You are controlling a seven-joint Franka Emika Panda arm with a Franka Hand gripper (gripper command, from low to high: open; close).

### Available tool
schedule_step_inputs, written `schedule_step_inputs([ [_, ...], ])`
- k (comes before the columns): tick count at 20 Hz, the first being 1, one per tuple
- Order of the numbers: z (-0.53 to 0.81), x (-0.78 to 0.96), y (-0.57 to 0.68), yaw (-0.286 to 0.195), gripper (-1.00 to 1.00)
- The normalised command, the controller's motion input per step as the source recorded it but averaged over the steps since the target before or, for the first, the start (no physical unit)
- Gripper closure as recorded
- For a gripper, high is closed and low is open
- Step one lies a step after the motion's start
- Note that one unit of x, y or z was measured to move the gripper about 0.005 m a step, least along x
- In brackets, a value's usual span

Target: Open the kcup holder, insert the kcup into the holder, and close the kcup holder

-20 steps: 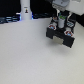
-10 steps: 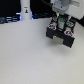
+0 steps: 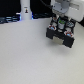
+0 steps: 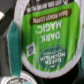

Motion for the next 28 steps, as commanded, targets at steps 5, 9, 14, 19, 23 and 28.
schedule_step_inputs([
  [5, 0.19, 0.14, 0.09, 0.099, -1.0],
  [9, 0.45, 0.24, -0.01, 0.109, -1.0],
  [14, 0.48, 0.37, -0.24, 0.105, -1.0],
  [19, 0.43, 0.48, -0.38, 0.073, -1.0],
  [23, 0.34, 0.63, -0.48, 0.02, -1.0],
  [28, 0.22, 0.7, -0.5, 0.008, -1.0],
])
